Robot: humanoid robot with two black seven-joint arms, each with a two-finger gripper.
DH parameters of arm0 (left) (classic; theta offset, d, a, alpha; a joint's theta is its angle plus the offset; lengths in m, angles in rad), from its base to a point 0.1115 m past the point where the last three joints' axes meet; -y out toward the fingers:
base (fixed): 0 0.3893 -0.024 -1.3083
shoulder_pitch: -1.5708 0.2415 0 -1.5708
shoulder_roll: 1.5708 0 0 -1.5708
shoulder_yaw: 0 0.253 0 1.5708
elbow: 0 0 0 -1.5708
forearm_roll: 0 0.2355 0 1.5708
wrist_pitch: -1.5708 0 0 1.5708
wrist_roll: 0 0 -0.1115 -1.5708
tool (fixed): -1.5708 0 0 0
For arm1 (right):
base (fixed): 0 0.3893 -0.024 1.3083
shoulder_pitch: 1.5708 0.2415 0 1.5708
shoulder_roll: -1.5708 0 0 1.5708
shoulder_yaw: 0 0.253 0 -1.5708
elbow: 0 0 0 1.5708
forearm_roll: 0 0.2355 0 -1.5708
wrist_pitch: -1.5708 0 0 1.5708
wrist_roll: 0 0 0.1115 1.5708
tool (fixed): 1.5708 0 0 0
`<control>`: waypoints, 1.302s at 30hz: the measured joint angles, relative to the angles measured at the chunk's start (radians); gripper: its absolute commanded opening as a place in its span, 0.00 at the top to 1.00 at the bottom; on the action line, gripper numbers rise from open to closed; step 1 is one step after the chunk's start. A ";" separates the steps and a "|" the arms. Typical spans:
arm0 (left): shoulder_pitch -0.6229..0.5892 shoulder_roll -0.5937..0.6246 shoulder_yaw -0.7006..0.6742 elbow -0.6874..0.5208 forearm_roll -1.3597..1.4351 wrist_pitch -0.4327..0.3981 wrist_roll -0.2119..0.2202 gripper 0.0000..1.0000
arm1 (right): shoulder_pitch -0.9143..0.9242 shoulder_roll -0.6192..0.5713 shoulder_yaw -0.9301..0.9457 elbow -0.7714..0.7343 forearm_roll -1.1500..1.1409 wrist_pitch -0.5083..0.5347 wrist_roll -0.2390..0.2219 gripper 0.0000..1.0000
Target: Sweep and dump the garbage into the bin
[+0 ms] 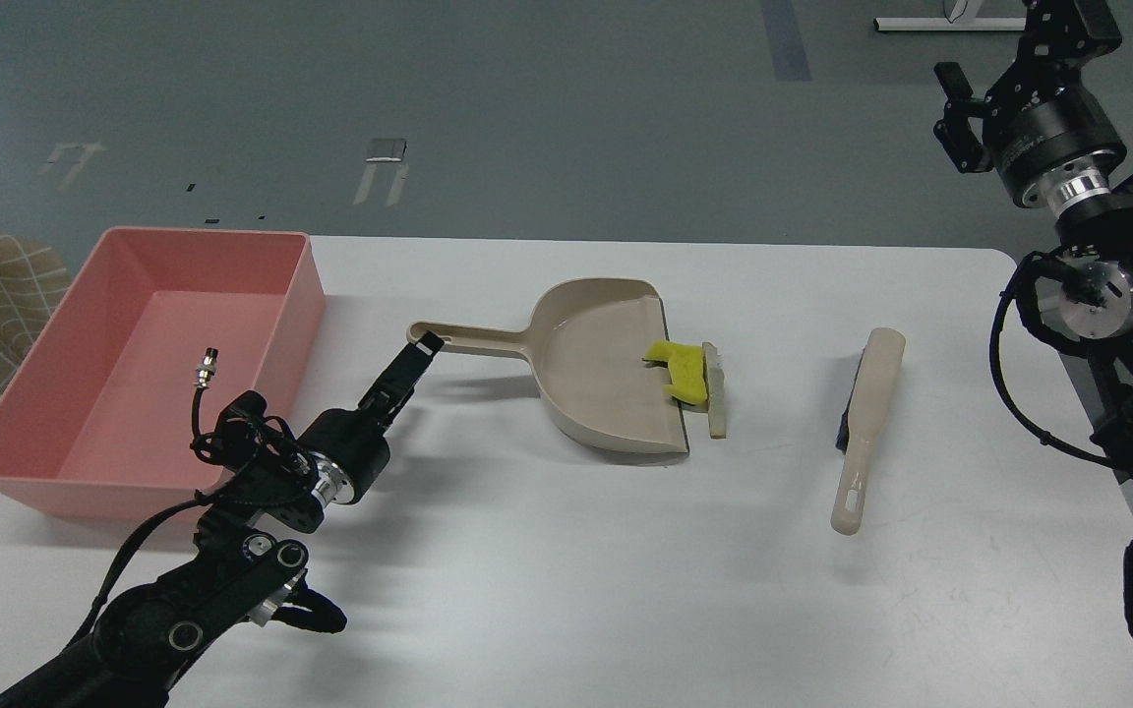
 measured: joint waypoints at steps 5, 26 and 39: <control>-0.016 -0.032 -0.005 0.032 -0.010 0.024 -0.002 0.01 | 0.000 0.000 0.000 0.000 0.000 0.000 0.000 0.00; -0.108 -0.080 0.003 0.083 -0.035 0.029 -0.001 0.03 | 0.000 0.001 0.000 0.000 0.000 0.000 0.000 0.00; -0.117 -0.102 0.011 0.089 -0.047 0.032 0.000 0.15 | 0.000 -0.003 0.000 0.000 0.000 0.000 0.000 0.00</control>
